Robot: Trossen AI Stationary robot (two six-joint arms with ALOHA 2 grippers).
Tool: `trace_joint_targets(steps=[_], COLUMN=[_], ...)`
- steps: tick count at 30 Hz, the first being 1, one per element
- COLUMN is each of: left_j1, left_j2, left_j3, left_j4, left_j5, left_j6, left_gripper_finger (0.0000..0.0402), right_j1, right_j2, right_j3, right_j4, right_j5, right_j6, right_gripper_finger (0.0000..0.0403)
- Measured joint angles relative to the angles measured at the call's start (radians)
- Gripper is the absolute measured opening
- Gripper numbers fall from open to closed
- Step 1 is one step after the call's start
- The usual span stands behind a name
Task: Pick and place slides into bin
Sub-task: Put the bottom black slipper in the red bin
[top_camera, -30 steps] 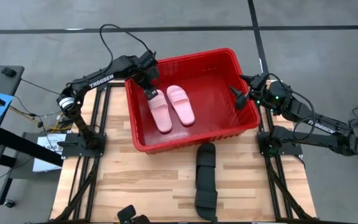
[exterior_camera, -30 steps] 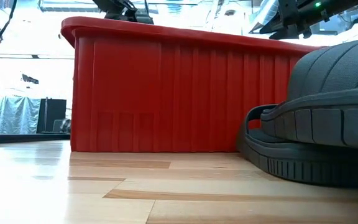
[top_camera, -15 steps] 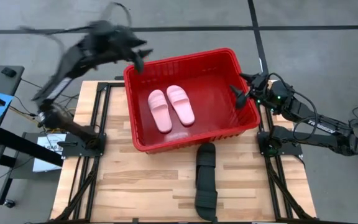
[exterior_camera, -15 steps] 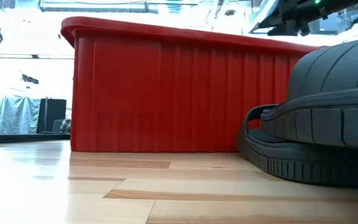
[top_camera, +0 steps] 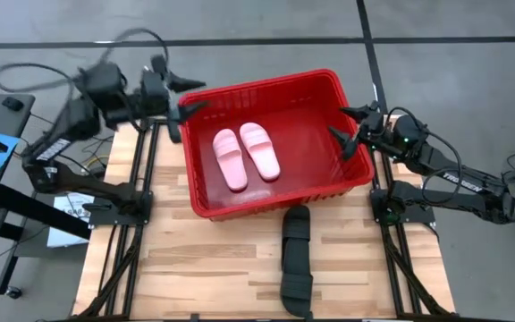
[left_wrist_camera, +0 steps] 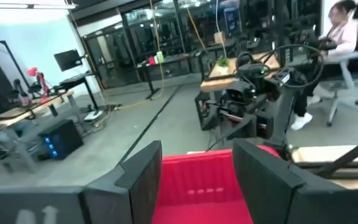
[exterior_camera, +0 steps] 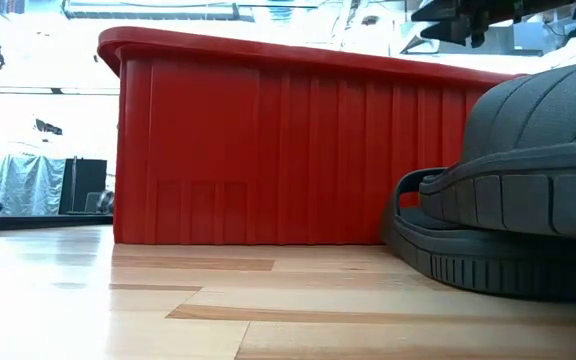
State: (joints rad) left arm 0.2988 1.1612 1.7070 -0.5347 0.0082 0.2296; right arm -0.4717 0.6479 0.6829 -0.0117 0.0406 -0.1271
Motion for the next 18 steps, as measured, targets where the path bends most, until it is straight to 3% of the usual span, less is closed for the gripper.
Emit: trace_joint_targets(steps=[5,11,15,18], left_j1=[-0.072,-0.211,-0.322,-0.389], left_j2=[-0.162,-0.428,-0.526,-0.546], left_j3=[-0.347,-0.753,-0.955,-1.036], left_j4=[0.257,0.576,0.776,0.856], left_j5=[-0.097,-0.11,-0.217,-0.308], left_j6=[-0.114,-0.188,-0.199,-0.199], left_gripper_finger=[0.0187,0.0187,0.0187,0.0187], right_j1=[0.001,0.001,0.001,0.01], right_j2=[0.0,0.0,0.0,0.014], right_j3=[0.0,0.001,0.036,0.08], right_j4=[0.007,0.023,0.02,0.02], right_j5=[-0.076,-0.139,-0.307,-0.454], right_j6=[0.029,0.063,0.074,0.089], right_gripper_finger=[0.0324,0.0324,0.0324,0.0324])
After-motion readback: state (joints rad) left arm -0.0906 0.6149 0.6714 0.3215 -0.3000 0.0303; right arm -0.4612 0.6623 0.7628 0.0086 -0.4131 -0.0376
